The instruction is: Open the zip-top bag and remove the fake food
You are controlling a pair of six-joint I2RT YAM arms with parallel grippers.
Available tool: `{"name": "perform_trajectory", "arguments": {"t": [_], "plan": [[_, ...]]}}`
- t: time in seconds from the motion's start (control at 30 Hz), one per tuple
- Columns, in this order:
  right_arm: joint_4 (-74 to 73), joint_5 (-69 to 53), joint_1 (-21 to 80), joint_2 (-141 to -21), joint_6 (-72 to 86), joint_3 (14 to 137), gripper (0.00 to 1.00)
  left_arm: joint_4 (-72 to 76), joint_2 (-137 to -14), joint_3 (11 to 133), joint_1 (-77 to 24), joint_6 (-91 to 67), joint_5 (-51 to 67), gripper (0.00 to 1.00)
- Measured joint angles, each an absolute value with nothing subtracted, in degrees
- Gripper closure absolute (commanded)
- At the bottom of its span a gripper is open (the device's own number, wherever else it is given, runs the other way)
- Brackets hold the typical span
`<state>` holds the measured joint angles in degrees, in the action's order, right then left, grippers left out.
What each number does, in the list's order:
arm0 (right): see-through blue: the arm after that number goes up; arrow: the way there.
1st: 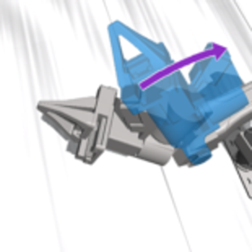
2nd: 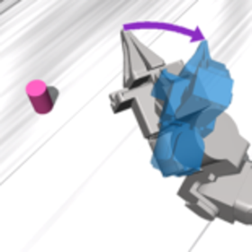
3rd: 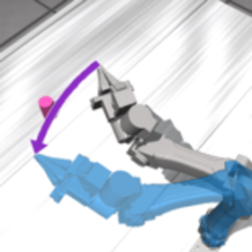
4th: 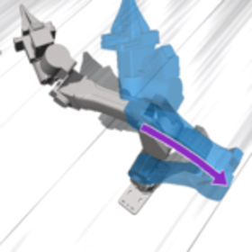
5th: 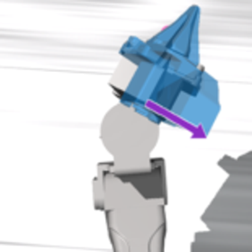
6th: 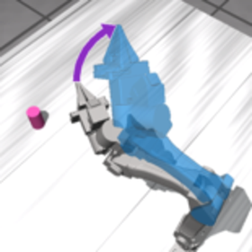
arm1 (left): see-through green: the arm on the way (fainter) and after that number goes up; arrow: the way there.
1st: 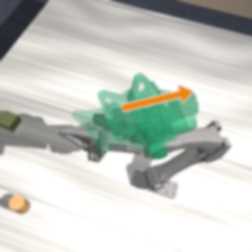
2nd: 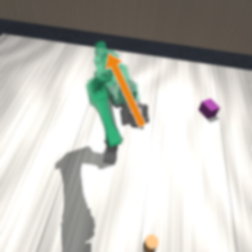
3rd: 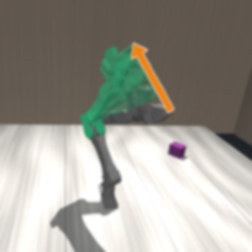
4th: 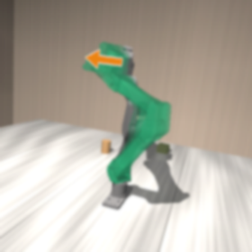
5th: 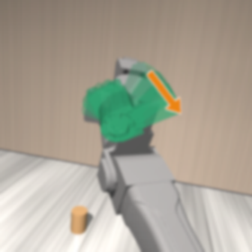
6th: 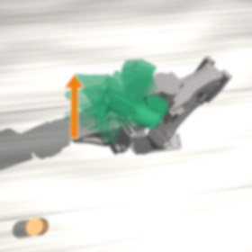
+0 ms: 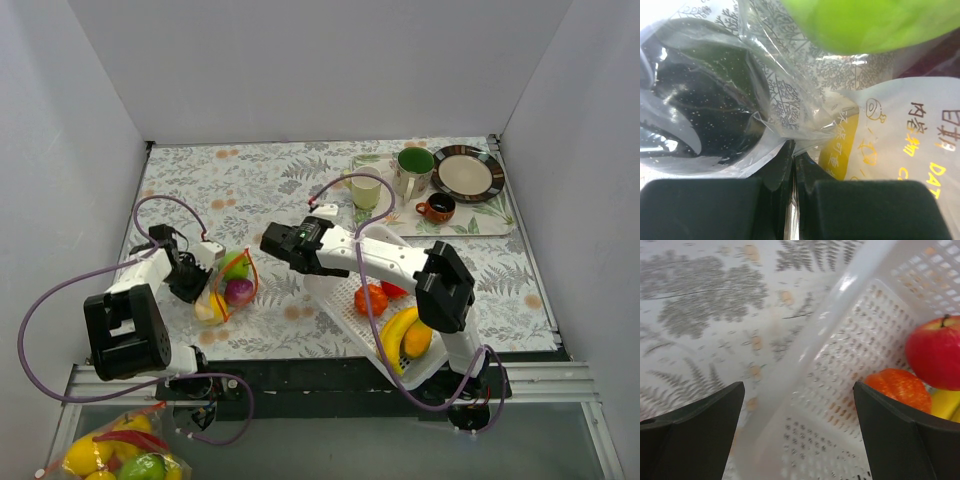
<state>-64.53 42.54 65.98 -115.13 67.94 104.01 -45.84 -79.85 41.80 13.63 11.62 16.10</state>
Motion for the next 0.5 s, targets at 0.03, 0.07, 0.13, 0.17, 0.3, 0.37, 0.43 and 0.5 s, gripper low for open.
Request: {"name": "perform_trajectory", "arguments": {"t": [0.03,0.07,0.13,0.17,0.3,0.37,0.43,0.5], "plan": [[-66.0,42.33,64.82,-115.13,70.26,101.89,0.01,-45.84,-79.64,41.65,13.63,11.7,16.1,1.0],[-67.37,42.19,63.75,-115.13,72.38,100.05,0.02,-45.89,-79.46,41.52,13.63,11.79,16.1,1.0],[-68.12,42.24,61.78,-115.13,76.64,98.06,0.01,-45.78,-79.05,41.17,13.63,12.03,16.1,1.0],[-68.49,42.59,61.21,-115.13,78.0,98.02,0.01,-45.69,-78.74,40.93,13.63,12.23,16.1,1.0],[-69.43,42.94,60.75,-115.11,80.62,98.02,0.06,-45.65,-78.52,40.75,13.63,12.47,16.1,1.0],[-69.3,42.83,60.45,-115.13,80.88,98.02,0.19,-45.67,-78.52,40.75,13.63,12.53,16.1,1.0],[-68.6,42.61,60.29,-115.24,80.66,98.02,0.36,-45.67,-78.52,40.75,13.63,12.62,16.12,1.0],[-66.67,42.5,59.94,-115.59,80.18,97.97,0.5,-45.67,-78.46,40.73,13.63,12.64,16.1,1.0]]}}
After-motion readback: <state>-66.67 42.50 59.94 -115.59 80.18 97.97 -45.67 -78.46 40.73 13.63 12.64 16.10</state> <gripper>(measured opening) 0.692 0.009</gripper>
